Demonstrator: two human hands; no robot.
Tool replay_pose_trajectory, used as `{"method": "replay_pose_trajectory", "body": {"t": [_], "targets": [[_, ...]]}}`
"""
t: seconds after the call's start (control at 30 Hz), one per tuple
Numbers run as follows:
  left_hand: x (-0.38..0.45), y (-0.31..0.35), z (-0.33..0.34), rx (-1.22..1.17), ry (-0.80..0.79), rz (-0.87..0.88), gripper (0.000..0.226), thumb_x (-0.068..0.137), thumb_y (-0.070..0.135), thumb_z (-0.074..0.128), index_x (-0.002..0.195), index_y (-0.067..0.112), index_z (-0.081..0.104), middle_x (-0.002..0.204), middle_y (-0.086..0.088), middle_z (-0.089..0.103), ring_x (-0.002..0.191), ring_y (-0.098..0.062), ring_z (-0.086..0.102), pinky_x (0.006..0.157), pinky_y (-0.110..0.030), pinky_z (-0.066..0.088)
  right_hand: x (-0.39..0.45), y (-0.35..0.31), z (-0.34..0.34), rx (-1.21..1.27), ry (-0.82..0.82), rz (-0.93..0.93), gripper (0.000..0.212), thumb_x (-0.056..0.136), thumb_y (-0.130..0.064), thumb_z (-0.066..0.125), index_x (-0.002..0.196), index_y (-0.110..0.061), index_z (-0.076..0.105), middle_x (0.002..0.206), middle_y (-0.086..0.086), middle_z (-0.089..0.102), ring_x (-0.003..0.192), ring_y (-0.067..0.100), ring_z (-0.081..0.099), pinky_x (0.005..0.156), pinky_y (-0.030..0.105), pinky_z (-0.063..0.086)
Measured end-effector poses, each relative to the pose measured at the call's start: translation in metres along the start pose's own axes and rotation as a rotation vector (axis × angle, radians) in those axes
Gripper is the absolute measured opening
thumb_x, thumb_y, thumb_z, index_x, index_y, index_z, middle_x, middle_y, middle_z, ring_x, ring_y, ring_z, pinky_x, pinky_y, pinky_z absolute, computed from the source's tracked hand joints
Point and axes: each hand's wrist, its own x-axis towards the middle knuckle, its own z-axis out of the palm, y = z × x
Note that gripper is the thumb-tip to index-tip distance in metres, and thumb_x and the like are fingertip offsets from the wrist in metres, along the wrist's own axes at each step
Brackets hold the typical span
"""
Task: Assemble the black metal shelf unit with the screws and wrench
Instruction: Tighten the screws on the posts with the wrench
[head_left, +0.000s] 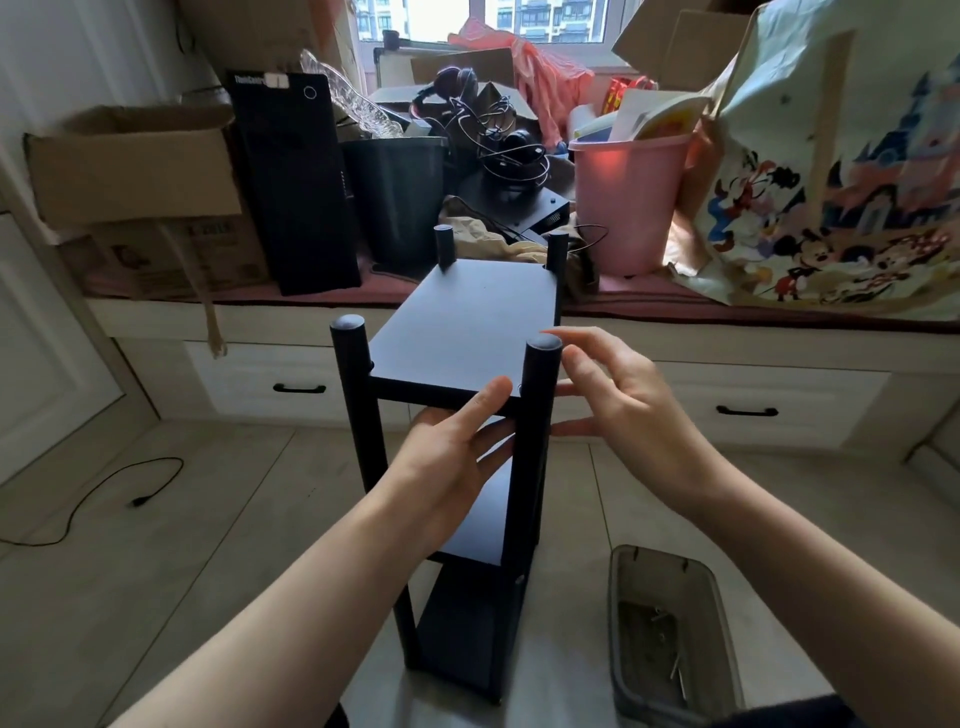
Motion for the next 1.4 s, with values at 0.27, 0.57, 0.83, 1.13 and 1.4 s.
{"method": "replay_pose_trajectory", "body": {"t": [0.27, 0.57, 0.83, 1.13, 1.4], "targets": [[0.007, -0.013, 0.006, -0.024, -0.025, 0.039, 0.042, 0.083, 0.029, 0.069, 0.115, 0.002, 0.070, 0.115, -0.015, 0.073, 0.111, -0.028, 0.070, 0.098, -0.034, 0.055, -0.005, -0.005, -0.016, -0.105, -0.067, -0.081, 0.024, 0.098, -0.024, 0.056, 0.120, -0.031, 0.061, 0.114, -0.009, 0.067, 0.096, 0.017, 0.071, 0.088, 0.050, 0.056], [0.028, -0.035, 0.029, -0.027, -0.076, 0.122, 0.032, 0.086, 0.027, 0.067, 0.113, 0.010, 0.071, 0.114, -0.008, 0.075, 0.112, -0.022, 0.069, 0.089, -0.025, 0.056, 0.000, 0.006, -0.037, 0.009, 0.004, -0.073, 0.025, 0.100, -0.008, 0.051, 0.122, -0.015, 0.060, 0.109, 0.005, 0.073, 0.104, 0.016, 0.070, 0.093, 0.040, 0.056], [0.031, -0.042, 0.026, 0.009, -0.099, 0.161, 0.051, 0.082, 0.032, 0.074, 0.124, 0.005, 0.065, 0.119, -0.012, 0.073, 0.116, -0.026, 0.068, 0.095, -0.031, 0.055, -0.005, 0.014, -0.039, -0.025, 0.058, -0.106, 0.015, 0.099, -0.015, 0.055, 0.114, -0.014, 0.059, 0.103, 0.005, 0.074, 0.096, 0.014, 0.072, 0.086, 0.038, 0.059], [0.032, -0.043, 0.026, 0.022, -0.099, 0.159, 0.037, 0.086, 0.027, 0.071, 0.120, 0.012, 0.068, 0.118, -0.009, 0.073, 0.114, -0.024, 0.068, 0.095, -0.032, 0.055, -0.006, 0.013, -0.039, -0.002, 0.071, -0.105, 0.020, 0.097, -0.016, 0.058, 0.115, -0.007, 0.059, 0.101, 0.008, 0.074, 0.095, 0.016, 0.073, 0.087, 0.039, 0.059], [0.033, -0.043, 0.029, 0.041, -0.084, 0.140, 0.026, 0.081, 0.034, 0.076, 0.105, 0.023, 0.078, 0.115, -0.005, 0.075, 0.113, -0.021, 0.069, 0.089, -0.027, 0.056, -0.007, 0.015, -0.038, 0.031, 0.109, -0.112, 0.015, 0.098, -0.012, 0.057, 0.111, -0.008, 0.060, 0.096, 0.007, 0.075, 0.092, 0.017, 0.073, 0.081, 0.034, 0.060]]}}
